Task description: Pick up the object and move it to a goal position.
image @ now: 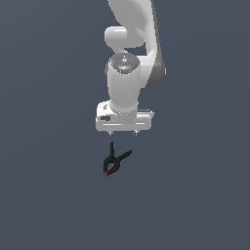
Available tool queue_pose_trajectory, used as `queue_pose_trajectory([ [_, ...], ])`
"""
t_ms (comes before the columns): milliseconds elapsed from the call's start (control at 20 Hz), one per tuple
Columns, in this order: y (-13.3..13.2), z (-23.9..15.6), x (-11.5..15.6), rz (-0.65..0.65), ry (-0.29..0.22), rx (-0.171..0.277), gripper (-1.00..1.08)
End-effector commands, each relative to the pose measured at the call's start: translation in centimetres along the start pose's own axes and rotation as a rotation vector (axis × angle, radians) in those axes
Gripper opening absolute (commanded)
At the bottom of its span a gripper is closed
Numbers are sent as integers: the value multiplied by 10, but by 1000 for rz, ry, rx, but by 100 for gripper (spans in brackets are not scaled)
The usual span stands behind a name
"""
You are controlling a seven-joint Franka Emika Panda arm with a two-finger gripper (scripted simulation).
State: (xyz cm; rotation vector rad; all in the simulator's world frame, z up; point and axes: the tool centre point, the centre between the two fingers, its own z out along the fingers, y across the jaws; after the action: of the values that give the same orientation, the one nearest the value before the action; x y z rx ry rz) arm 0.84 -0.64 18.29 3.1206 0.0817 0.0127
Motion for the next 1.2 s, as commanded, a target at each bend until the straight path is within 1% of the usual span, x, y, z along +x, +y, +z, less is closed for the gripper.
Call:
queue_pose_trajectory([
  [0, 0, 0, 0, 0, 0, 0, 100],
  [450, 1, -9, 0, 7, 16, 12, 100],
  [700, 1, -7, 1, 12, 15, 12, 100],
  [950, 5, 3, 6, 61, 13, 15, 100],
  [1150, 11, 19, 13, 131, 9, 18, 100],
])
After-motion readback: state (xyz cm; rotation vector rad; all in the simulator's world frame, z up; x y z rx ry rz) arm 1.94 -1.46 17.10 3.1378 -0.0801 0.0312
